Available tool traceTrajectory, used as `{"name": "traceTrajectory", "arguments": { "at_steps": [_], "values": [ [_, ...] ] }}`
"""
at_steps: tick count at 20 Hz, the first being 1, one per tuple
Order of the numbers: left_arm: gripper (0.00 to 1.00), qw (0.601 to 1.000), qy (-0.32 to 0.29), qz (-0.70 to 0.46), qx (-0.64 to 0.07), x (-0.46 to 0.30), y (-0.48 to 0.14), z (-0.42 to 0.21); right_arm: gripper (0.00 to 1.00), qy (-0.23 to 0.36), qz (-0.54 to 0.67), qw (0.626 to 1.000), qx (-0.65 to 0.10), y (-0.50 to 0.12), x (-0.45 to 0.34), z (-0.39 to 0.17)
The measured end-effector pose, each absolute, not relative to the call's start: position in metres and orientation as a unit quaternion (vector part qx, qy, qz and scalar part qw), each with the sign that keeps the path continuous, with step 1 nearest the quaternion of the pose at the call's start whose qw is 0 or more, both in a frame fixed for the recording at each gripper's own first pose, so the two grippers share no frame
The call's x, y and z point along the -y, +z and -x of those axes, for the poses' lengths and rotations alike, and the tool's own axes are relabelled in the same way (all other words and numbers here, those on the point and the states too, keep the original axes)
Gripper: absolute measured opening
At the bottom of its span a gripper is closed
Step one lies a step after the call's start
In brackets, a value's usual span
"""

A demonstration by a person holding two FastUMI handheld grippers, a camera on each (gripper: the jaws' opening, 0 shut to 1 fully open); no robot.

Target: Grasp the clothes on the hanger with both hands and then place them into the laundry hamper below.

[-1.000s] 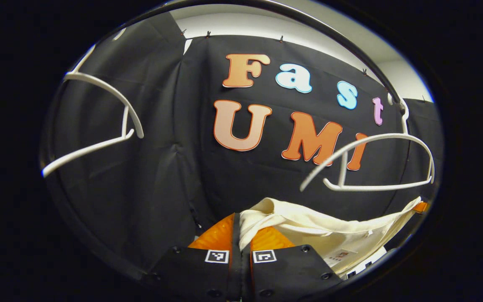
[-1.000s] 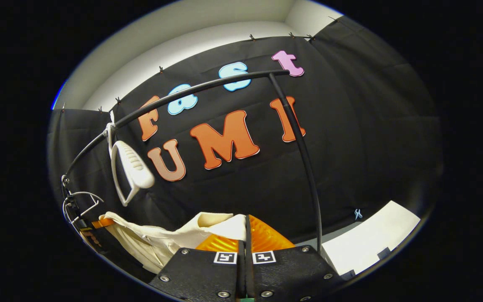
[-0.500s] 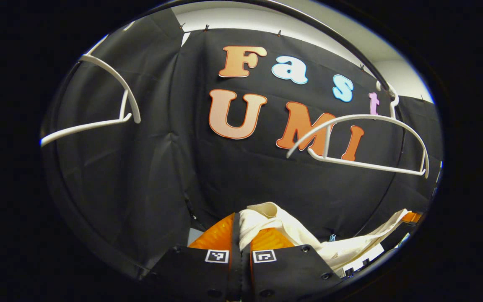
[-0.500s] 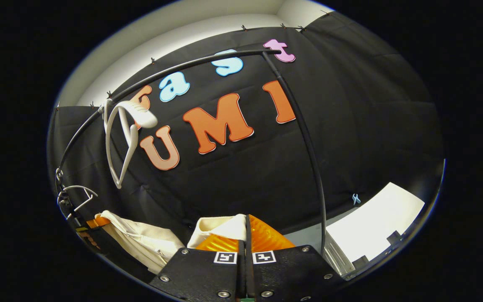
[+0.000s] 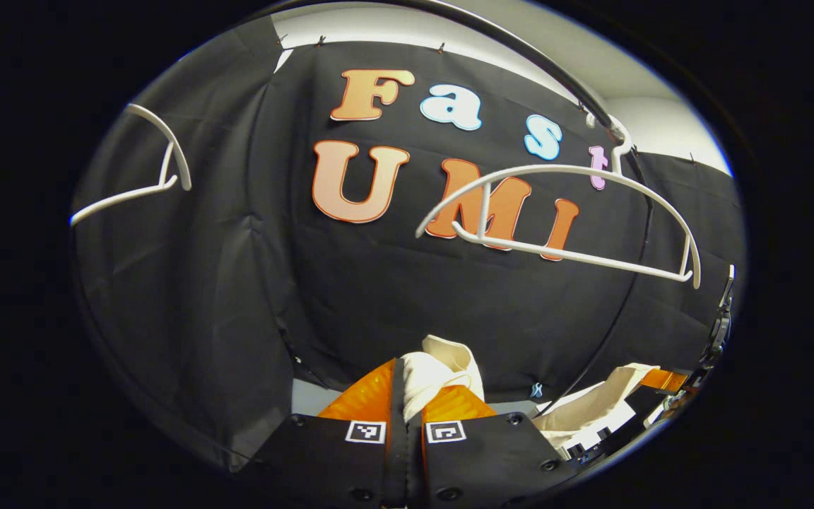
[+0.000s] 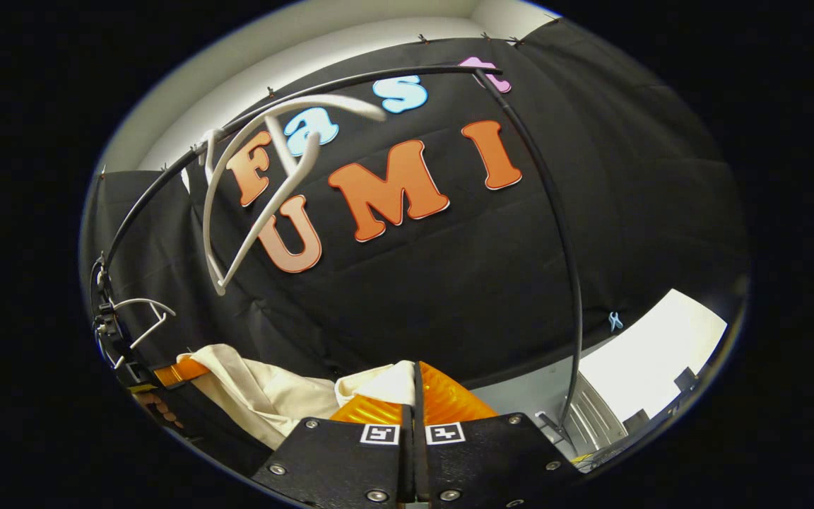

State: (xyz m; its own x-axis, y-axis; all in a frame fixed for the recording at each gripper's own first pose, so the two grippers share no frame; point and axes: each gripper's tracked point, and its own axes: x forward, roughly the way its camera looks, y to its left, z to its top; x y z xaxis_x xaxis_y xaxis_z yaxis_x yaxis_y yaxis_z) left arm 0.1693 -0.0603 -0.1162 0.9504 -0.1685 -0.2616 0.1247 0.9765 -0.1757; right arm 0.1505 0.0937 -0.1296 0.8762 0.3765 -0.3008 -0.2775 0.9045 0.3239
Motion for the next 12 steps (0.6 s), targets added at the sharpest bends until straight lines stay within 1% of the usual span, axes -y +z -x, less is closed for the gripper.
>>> {"name": "traceTrajectory", "arguments": {
  "at_steps": [6, 8, 9, 11, 12],
  "values": [
    [0.07, 0.977, -0.118, 0.087, -0.157, 0.105, -0.125, -0.165, 0.00, 0.192, -0.116, 0.957, -0.184, -0.133, -0.140, -0.125],
    [0.09, 0.974, -0.130, 0.089, -0.162, 0.121, -0.131, -0.161, 0.00, 0.196, -0.112, 0.956, -0.185, -0.136, -0.150, -0.118],
    [0.07, 0.973, -0.134, 0.089, -0.166, 0.125, -0.134, -0.158, 0.00, 0.197, -0.112, 0.956, -0.186, -0.139, -0.154, -0.116],
    [0.07, 0.970, -0.143, 0.090, -0.172, 0.133, -0.141, -0.156, 0.00, 0.200, -0.116, 0.954, -0.190, -0.140, -0.165, -0.112],
    [0.09, 0.969, -0.146, 0.090, -0.176, 0.136, -0.144, -0.155, 0.00, 0.201, -0.116, 0.954, -0.191, -0.142, -0.171, -0.110]
  ]
}}
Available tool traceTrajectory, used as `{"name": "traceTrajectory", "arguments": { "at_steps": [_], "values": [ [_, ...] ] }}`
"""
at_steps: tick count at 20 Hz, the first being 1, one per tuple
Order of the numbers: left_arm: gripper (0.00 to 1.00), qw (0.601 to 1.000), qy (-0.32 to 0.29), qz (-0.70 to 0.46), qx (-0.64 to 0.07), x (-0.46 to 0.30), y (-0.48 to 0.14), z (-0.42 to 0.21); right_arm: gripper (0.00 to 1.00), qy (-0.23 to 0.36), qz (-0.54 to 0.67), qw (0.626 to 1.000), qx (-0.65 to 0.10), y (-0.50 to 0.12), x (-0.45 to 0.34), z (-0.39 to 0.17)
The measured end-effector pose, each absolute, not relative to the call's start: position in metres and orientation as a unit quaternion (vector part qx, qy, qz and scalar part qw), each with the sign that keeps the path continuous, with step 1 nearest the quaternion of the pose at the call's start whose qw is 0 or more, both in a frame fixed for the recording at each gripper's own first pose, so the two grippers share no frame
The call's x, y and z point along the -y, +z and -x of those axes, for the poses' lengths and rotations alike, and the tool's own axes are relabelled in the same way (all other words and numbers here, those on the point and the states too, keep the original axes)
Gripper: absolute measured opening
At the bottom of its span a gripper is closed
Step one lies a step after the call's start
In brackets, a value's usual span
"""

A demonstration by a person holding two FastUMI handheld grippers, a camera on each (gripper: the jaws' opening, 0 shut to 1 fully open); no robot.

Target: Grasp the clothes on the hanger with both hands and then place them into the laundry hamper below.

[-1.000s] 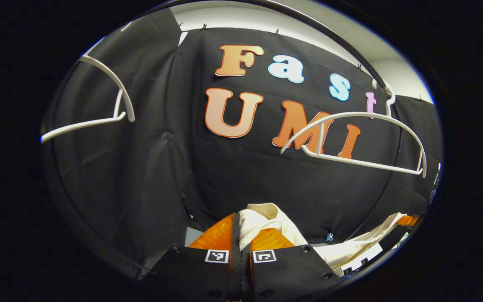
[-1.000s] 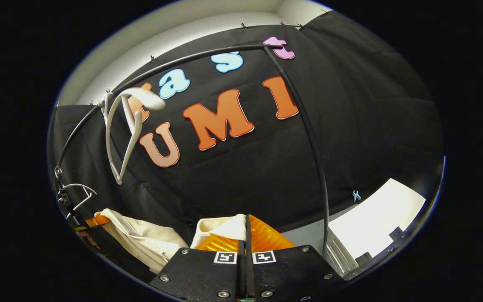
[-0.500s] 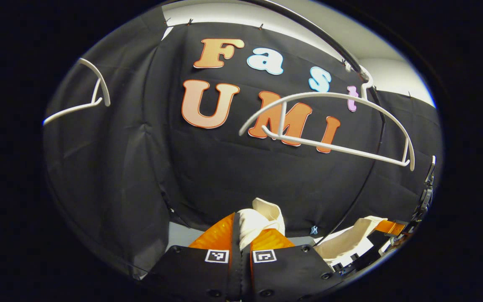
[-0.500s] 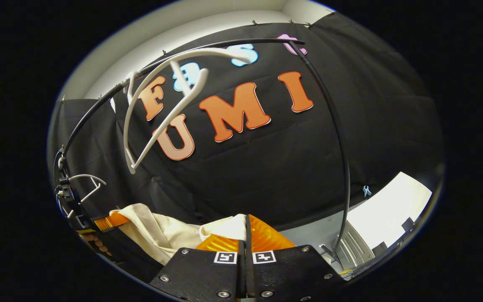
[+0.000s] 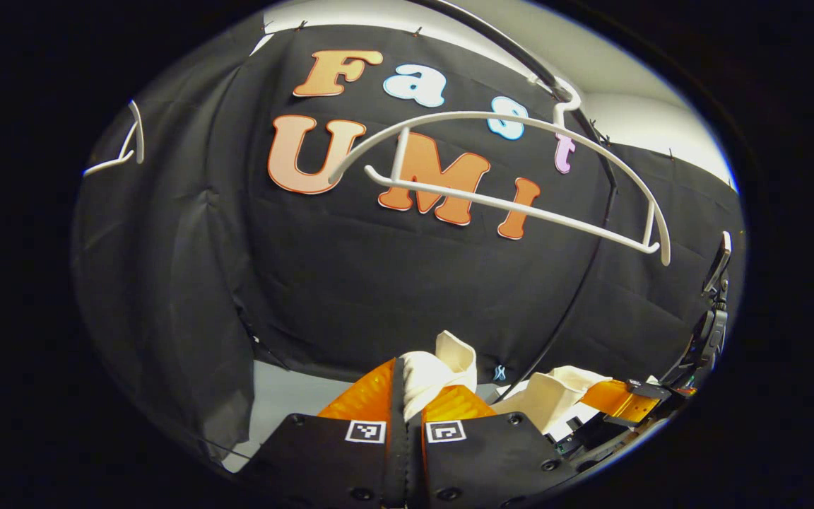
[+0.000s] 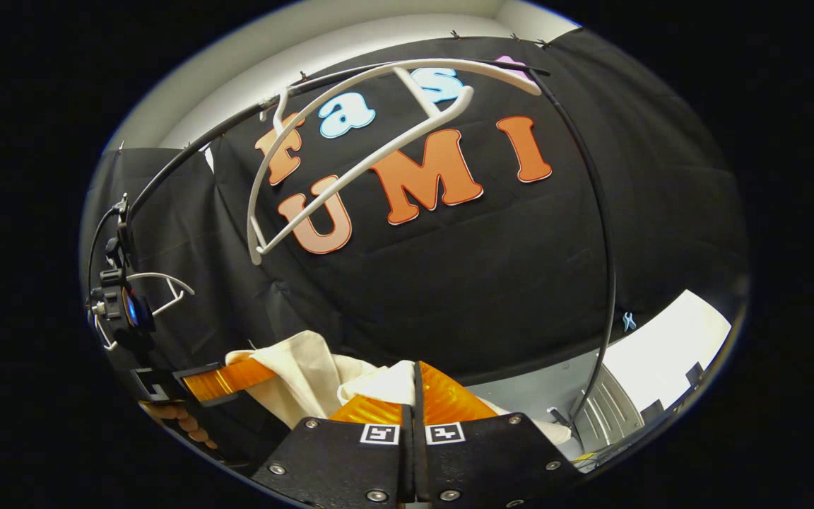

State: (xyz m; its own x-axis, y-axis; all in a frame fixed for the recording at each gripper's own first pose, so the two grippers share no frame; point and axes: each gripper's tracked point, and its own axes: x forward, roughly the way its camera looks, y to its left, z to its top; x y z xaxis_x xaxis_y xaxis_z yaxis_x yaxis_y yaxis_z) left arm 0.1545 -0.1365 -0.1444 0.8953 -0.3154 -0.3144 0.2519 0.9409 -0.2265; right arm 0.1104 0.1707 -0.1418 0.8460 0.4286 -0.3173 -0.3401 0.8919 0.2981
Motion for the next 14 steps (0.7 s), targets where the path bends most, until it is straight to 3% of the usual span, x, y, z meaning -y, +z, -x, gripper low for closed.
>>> {"name": "traceTrajectory", "arguments": {
  "at_steps": [14],
  "values": [
    [0.07, 0.935, -0.158, 0.093, -0.303, 0.167, -0.259, -0.132, 0.00, 0.178, -0.078, 0.945, -0.263, -0.229, -0.177, -0.102]
  ]
}}
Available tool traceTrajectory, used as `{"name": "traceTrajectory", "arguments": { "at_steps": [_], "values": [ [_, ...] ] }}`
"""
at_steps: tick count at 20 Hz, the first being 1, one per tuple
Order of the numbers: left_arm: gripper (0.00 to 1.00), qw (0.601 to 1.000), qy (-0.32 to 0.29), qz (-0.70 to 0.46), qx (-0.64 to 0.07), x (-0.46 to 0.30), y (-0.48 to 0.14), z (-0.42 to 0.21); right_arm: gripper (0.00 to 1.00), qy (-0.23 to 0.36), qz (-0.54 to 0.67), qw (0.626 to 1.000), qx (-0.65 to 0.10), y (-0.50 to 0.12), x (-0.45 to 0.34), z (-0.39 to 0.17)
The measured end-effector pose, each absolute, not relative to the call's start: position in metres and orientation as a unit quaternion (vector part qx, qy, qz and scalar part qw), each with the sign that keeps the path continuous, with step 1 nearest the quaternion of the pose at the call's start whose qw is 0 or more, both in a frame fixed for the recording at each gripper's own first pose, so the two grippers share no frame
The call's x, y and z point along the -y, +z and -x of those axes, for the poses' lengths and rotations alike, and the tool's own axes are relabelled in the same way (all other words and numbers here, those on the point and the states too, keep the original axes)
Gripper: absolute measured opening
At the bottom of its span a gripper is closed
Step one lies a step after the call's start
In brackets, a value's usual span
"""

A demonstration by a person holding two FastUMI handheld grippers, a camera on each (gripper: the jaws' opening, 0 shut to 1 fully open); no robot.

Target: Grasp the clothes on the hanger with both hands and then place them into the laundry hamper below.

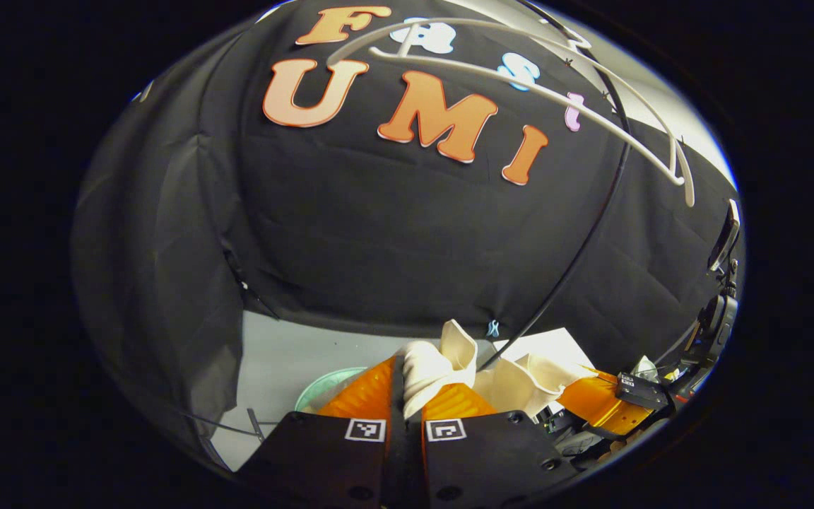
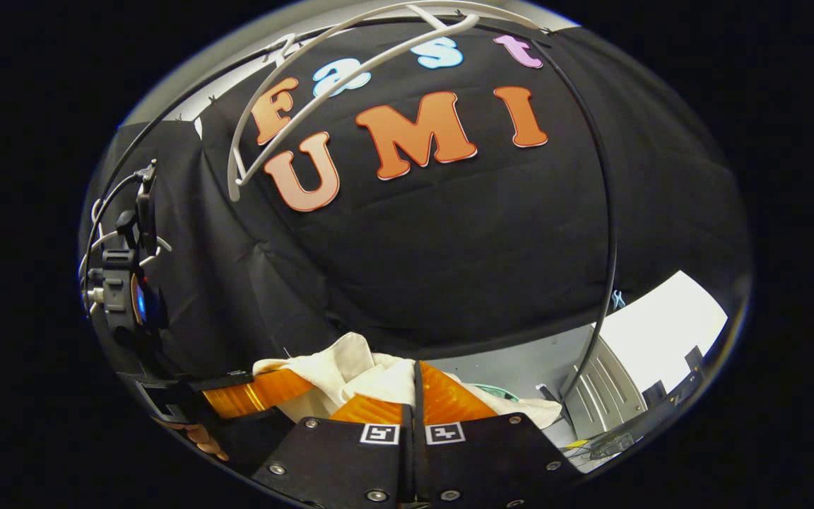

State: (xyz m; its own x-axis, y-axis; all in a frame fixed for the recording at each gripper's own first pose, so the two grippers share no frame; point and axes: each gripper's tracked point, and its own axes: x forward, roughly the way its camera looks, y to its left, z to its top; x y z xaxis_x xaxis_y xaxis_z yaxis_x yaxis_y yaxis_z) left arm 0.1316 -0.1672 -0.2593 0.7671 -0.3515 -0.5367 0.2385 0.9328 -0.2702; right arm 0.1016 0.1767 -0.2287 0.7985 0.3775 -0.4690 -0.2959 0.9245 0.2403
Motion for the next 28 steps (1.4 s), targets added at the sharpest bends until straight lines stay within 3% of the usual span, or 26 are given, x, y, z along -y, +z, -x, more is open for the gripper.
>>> {"name": "traceTrajectory", "arguments": {
  "at_steps": [9, 10, 13, 14, 19, 22, 23, 24, 25, 28],
  "values": [
    [0.08, 0.895, -0.139, 0.088, -0.416, 0.169, -0.342, -0.111, 0.02, 0.148, -0.046, 0.926, -0.345, -0.308, -0.149, -0.089],
    [0.05, 0.891, -0.139, 0.085, -0.423, 0.171, -0.348, -0.108, 0.04, 0.142, -0.040, 0.923, -0.356, -0.317, -0.144, -0.087],
    [0.13, 0.883, -0.143, 0.076, -0.441, 0.173, -0.361, -0.092, 0.07, 0.127, -0.039, 0.914, -0.383, -0.336, -0.132, -0.089],
    [0.10, 0.882, -0.145, 0.076, -0.443, 0.175, -0.361, -0.091, 0.10, 0.124, -0.046, 0.912, -0.389, -0.339, -0.130, -0.087],
    [0.83, 0.890, -0.135, 0.058, -0.432, 0.171, -0.352, -0.095, 0.22, 0.119, -0.054, 0.913, -0.386, -0.331, -0.114, -0.087],
    [0.84, 0.889, -0.125, 0.062, -0.436, 0.166, -0.352, -0.091, 0.37, 0.113, -0.057, 0.913, -0.387, -0.327, -0.099, -0.086],
    [0.96, 0.889, -0.122, 0.063, -0.436, 0.166, -0.351, -0.090, 0.40, 0.111, -0.059, 0.913, -0.387, -0.328, -0.094, -0.083],
    [1.00, 0.890, -0.119, 0.062, -0.436, 0.164, -0.353, -0.087, 0.48, 0.107, -0.060, 0.913, -0.388, -0.329, -0.090, -0.078],
    [0.95, 0.891, -0.117, 0.060, -0.435, 0.163, -0.351, -0.085, 0.51, 0.105, -0.060, 0.914, -0.388, -0.327, -0.084, -0.077],
    [0.95, 0.892, -0.110, 0.054, -0.436, 0.155, -0.347, -0.079, 0.65, 0.104, -0.062, 0.917, -0.381, -0.315, -0.074, -0.077]
  ]
}}
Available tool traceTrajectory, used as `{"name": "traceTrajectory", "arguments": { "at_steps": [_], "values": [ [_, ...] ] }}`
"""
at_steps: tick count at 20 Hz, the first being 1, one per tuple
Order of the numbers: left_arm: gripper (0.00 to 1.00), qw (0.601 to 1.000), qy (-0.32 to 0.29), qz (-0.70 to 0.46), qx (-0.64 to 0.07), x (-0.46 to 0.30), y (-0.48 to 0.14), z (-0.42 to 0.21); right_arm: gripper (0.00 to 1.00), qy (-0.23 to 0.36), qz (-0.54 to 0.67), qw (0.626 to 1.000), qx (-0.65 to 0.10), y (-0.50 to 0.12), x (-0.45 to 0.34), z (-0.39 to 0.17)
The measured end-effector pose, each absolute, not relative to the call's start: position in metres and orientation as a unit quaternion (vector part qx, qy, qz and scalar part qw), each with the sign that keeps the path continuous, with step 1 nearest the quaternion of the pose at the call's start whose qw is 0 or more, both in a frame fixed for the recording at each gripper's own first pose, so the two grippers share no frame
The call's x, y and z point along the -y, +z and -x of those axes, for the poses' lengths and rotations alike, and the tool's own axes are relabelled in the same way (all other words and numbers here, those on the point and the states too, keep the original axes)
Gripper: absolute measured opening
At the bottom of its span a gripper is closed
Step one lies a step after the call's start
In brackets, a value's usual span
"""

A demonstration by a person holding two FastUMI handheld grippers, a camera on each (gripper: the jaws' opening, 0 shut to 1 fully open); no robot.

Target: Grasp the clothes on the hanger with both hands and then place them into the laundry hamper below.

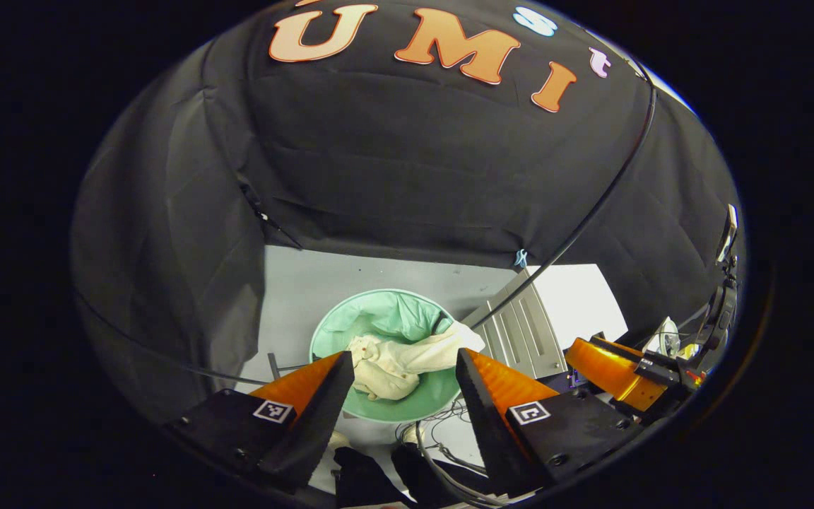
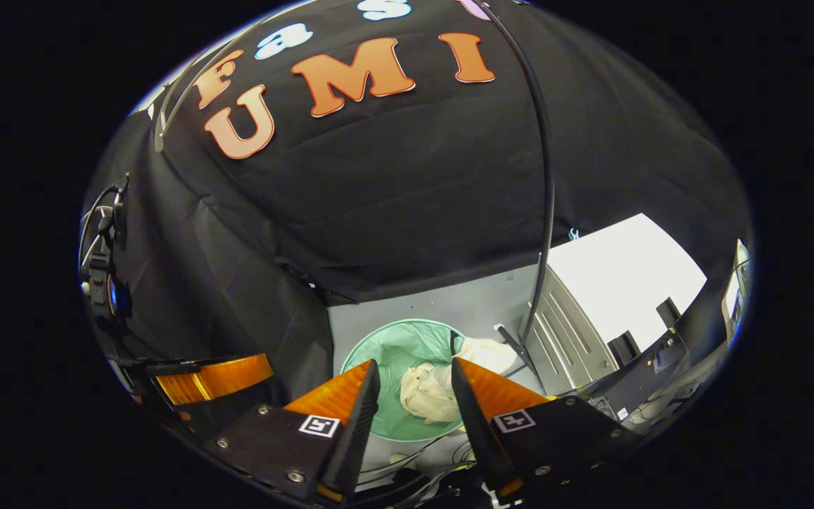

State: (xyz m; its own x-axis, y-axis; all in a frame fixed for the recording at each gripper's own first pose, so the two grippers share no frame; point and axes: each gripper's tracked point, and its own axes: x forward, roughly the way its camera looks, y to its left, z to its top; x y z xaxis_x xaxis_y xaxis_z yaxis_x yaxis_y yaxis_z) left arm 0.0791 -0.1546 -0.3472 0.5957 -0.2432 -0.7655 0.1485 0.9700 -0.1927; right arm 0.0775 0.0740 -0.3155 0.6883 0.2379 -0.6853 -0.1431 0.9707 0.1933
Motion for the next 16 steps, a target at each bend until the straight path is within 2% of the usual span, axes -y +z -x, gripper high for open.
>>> {"name": "traceTrajectory", "arguments": {
  "at_steps": [3, 4, 5, 8, 9, 10, 11, 13, 14, 16],
  "values": [
    [0.95, 0.894, -0.113, 0.072, -0.427, 0.155, -0.330, -0.076, 0.72, 0.099, -0.046, 0.928, -0.357, -0.296, -0.061, -0.080],
    [1.00, 0.898, -0.108, 0.070, -0.420, 0.152, -0.324, -0.077, 0.74, 0.098, -0.032, 0.933, -0.345, -0.286, -0.056, -0.085],
    [0.95, 0.903, -0.103, 0.066, -0.413, 0.149, -0.318, -0.080, 0.76, 0.098, -0.017, 0.939, -0.328, -0.276, -0.052, -0.088],
    [0.96, 0.916, -0.089, 0.063, -0.385, 0.141, -0.293, -0.087, 0.94, 0.110, 0.023, 0.952, -0.284, -0.241, -0.049, -0.101],
    [0.89, 0.922, -0.085, 0.062, -0.373, 0.137, -0.282, -0.089, 0.94, 0.116, 0.032, 0.955, -0.271, -0.229, -0.049, -0.102],
    [0.97, 0.927, -0.081, 0.059, -0.360, 0.134, -0.270, -0.090, 0.94, 0.121, 0.040, 0.958, -0.258, -0.218, -0.050, -0.105],
    [1.00, 0.934, -0.075, 0.054, -0.346, 0.130, -0.257, -0.093, 0.94, 0.124, 0.047, 0.960, -0.246, -0.208, -0.048, -0.107],
    [0.94, 0.945, -0.065, 0.044, -0.317, 0.121, -0.231, -0.098, 0.94, 0.129, 0.053, 0.964, -0.226, -0.188, -0.047, -0.112],
    [0.98, 0.950, -0.060, 0.040, -0.303, 0.118, -0.219, -0.100, 0.94, 0.130, 0.054, 0.966, -0.216, -0.179, -0.045, -0.114],
    [0.98, 0.960, -0.052, 0.035, -0.273, 0.112, -0.192, -0.105, 0.94, 0.127, 0.052, 0.971, -0.197, -0.161, -0.038, -0.116]
  ]
}}
